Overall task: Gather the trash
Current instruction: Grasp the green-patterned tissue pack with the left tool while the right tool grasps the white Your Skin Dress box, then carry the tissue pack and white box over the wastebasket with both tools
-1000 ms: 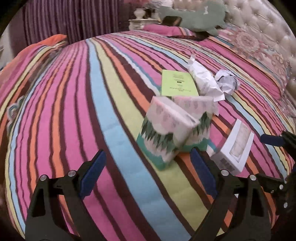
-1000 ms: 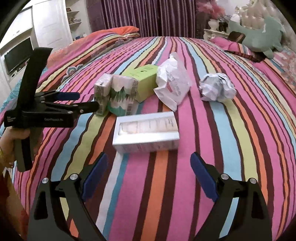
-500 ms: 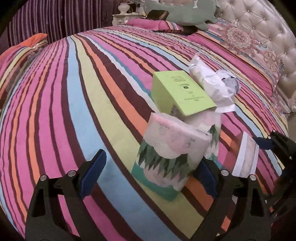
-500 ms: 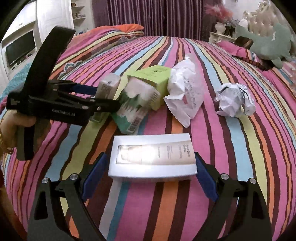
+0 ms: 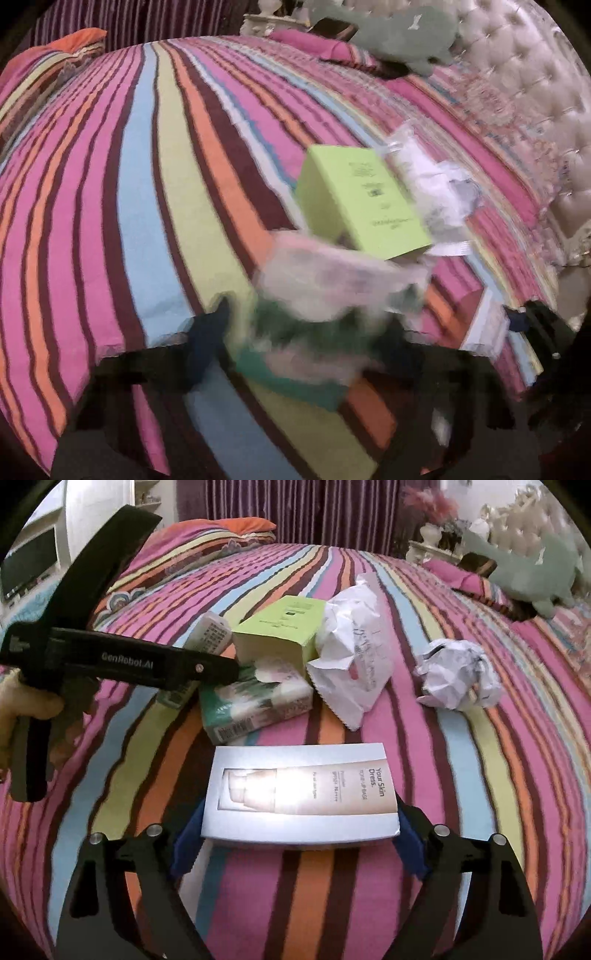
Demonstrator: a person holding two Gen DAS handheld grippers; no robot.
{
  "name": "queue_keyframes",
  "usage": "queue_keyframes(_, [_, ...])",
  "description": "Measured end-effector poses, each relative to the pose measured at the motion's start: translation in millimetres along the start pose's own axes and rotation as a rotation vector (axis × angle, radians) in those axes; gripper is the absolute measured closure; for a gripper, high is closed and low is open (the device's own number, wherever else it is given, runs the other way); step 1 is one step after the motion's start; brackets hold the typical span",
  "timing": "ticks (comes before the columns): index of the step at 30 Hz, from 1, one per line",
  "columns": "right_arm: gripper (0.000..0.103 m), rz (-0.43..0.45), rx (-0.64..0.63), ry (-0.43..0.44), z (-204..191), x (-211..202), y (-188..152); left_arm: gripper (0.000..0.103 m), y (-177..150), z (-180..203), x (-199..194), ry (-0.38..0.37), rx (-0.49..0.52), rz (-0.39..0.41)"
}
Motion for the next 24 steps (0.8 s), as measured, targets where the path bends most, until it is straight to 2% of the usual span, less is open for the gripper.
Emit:
queue_keyframes(5, [0.022, -0.006, 0.043, -0.007, 11, -4, -8, 0.050, -9, 0, -6, 0.011, -0.053, -0.005])
queue_keyframes(8, [0.022, 0.005, 0.059, -0.013, 20, -12, -12, 0.050, -19, -8, -18, 0.049, -0.087, 0.004])
queue_keyframes(12, [0.022, 0.001, 0.083, -0.007, 29, -25, -20, 0.050, -50, -9, -45, 0.093, -0.131, 0.025])
queue_keyframes(16, [0.022, -0.012, 0.119, 0.018, 32, -40, -36, 0.050, -80, -2, -68, 0.091, -0.158, 0.044])
queue_keyframes(24, [0.022, -0.020, 0.148, 0.038, 30, -72, -69, 0.050, -147, 38, -109, 0.098, -0.177, 0.067])
Point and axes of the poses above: each gripper's, at about its wrist camera, not at the fingertips, and x roughly the way its jaws point, z to its right, y to its top, the point moved 8 cm from there along x, roughly the way its jaws point, and after that the axes turned 1 degree about x, right-handed, at the moved point
